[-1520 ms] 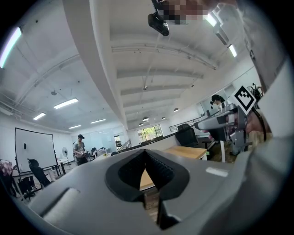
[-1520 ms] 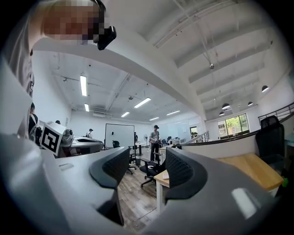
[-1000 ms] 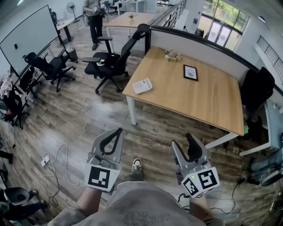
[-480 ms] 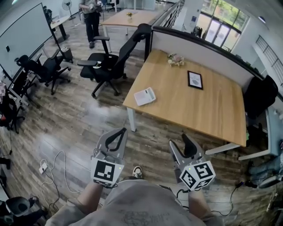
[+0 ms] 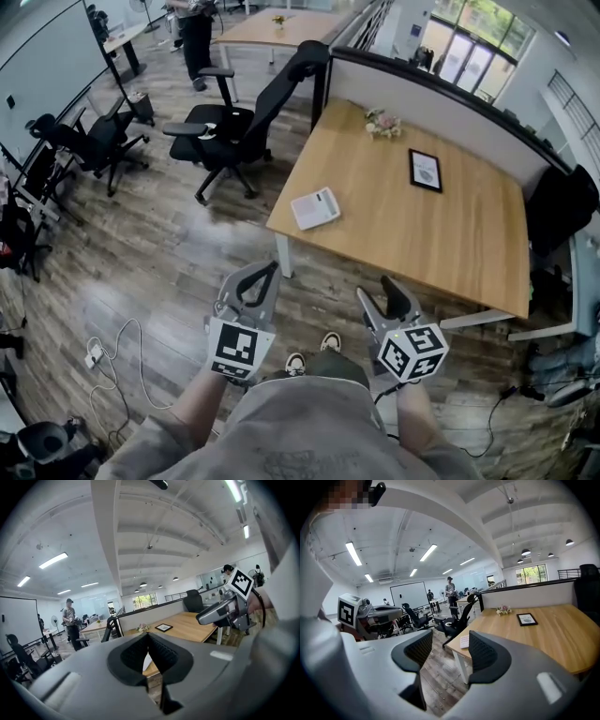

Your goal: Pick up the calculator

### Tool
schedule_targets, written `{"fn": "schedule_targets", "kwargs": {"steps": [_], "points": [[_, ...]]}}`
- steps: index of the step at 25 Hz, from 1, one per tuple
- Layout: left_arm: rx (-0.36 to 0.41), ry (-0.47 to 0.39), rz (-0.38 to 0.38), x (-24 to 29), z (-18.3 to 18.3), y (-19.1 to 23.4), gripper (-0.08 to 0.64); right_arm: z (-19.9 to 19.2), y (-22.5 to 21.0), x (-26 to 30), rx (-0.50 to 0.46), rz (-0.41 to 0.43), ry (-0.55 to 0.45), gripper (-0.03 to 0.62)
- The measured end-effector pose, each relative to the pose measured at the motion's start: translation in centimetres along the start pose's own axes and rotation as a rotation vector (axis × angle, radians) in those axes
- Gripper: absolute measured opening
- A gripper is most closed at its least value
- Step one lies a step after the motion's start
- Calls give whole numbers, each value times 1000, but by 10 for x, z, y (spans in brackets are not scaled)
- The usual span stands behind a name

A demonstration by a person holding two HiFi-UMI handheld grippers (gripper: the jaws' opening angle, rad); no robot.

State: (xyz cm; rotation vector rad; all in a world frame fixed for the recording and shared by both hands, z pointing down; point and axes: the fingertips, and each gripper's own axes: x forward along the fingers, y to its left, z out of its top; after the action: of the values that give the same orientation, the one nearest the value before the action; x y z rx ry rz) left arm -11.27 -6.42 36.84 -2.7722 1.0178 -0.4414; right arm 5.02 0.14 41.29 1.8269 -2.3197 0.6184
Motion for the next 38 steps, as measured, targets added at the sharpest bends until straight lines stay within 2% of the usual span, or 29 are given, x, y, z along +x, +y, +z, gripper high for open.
{"fn": "schedule_targets", "kwargs": {"steps": [12, 16, 19, 27, 32, 38], "points": [[-49, 139, 23, 93, -56, 31, 2, -27, -63, 108, 28, 91, 160, 230], [-159, 130, 36, 124, -69, 41, 2, -38, -87, 146, 51, 123, 223, 229], [-232, 183, 62, 151, -85, 54, 2, -43, -102, 174, 71, 156, 274, 230], [-313, 324, 108, 231, -137, 74, 2, -57, -158, 250, 136, 217, 386, 229], [-367, 376, 154, 258, -157, 84, 2, -66, -184, 288, 168, 237, 454, 229], [-400, 449, 170, 283, -184, 90, 2, -81, -200, 330, 221, 273, 524, 229]]}}
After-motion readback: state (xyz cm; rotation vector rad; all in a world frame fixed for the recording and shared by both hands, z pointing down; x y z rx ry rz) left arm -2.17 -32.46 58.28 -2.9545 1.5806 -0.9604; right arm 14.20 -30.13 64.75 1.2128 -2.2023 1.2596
